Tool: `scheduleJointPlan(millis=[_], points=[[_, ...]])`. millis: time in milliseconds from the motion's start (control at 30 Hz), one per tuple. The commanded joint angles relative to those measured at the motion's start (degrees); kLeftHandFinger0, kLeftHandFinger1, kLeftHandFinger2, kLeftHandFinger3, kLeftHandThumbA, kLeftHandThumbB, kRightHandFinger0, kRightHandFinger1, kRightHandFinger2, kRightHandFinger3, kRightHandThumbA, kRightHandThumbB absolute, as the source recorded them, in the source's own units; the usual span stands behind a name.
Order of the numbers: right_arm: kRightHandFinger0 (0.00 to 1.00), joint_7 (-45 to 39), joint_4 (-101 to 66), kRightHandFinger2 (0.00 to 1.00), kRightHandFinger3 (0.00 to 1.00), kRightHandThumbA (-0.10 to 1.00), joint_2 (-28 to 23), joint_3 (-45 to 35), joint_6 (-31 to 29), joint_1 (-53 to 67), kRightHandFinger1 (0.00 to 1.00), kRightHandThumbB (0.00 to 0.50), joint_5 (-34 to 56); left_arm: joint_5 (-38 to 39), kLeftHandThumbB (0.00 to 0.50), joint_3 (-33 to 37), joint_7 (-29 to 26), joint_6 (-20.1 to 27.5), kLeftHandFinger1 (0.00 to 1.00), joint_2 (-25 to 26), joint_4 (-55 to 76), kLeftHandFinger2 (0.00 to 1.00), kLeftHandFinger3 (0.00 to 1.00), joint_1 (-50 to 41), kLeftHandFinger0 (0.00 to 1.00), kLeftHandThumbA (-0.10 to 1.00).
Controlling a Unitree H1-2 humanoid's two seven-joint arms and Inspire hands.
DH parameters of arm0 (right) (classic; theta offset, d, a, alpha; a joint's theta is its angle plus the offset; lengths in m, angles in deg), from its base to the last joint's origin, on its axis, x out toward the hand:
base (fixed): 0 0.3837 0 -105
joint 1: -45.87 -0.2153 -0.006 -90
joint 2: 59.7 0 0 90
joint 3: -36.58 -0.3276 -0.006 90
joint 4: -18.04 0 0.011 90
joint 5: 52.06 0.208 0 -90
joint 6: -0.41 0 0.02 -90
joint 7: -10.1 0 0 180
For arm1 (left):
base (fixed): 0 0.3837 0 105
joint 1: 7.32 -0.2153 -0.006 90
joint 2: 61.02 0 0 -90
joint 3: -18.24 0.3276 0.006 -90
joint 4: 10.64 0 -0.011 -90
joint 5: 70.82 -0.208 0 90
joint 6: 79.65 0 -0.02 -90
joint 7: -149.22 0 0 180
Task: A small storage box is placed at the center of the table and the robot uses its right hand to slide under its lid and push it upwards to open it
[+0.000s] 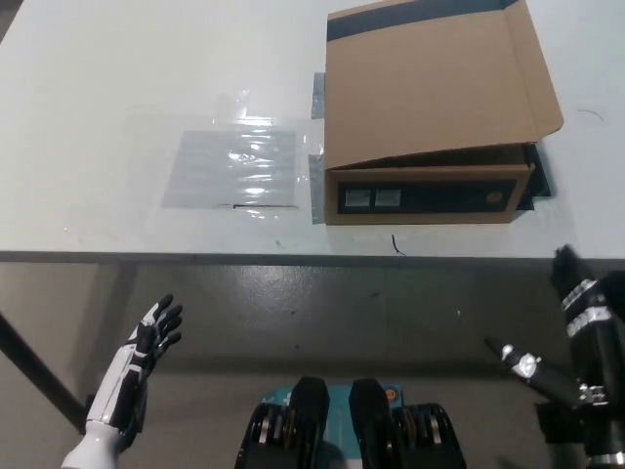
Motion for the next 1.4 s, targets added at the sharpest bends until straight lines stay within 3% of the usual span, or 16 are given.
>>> scheduleJointPlan(millis=[0, 167, 233, 300, 800, 1367], points=[[1.00, -0.6, -9.0, 1.00, 1.00, 1.00, -0.8, -1.2, -0.9, -0.4, 1.00, 0.261, 4.8, 0.3, 0.269, -0.1, 1.0, 3.3, 1.00, 1.0, 0.9, 1.00, 1.00, 0.7, 1.00, 1.00], [1.00, 0.9, -14.4, 1.00, 1.00, 1.00, -1.5, -3.1, 4.4, -2.7, 1.00, 0.271, 3.9, -0.3, 0.261, 0.2, 0.8, 4.0, 1.00, 1.0, 0.5, 1.00, 1.00, 1.0, 1.00, 1.00], [1.00, 1.3, -15.0, 1.00, 1.00, 1.00, -2.1, -4.3, 4.8, -4.6, 1.00, 0.235, 4.2, 0.1, 0.244, 0.2, 1.1, 4.0, 1.00, 1.1, 0.7, 1.00, 1.00, 0.9, 1.00, 1.00], [1.00, 1.2, -15.9, 1.00, 1.00, 1.00, -2.7, -5.2, 7.2, -6.5, 1.00, 0.252, 6.5, 0.2, 0.253, 0.2, 1.0, 3.8, 1.00, 1.0, 0.6, 1.00, 1.00, 0.8, 1.00, 1.00], [1.00, -0.4, -1.7, 1.00, 1.00, 1.00, -3.5, -9.6, 9.2, -22.8, 1.00, 0.219, 15.5, -0.2, 0.233, 0.5, 0.9, 4.8, 1.00, 1.0, -0.3, 1.00, 1.00, 0.9, 1.00, 1.00], [1.00, -4.1, 11.4, 1.00, 1.00, 1.00, 0.5, -13.7, 16.5, -32.9, 1.00, 0.277, 32.2, 0.3, 0.249, 0.6, 1.0, 5.6, 1.00, 0.6, -1.1, 1.00, 1.00, 1.1, 1.00, 1.00]])
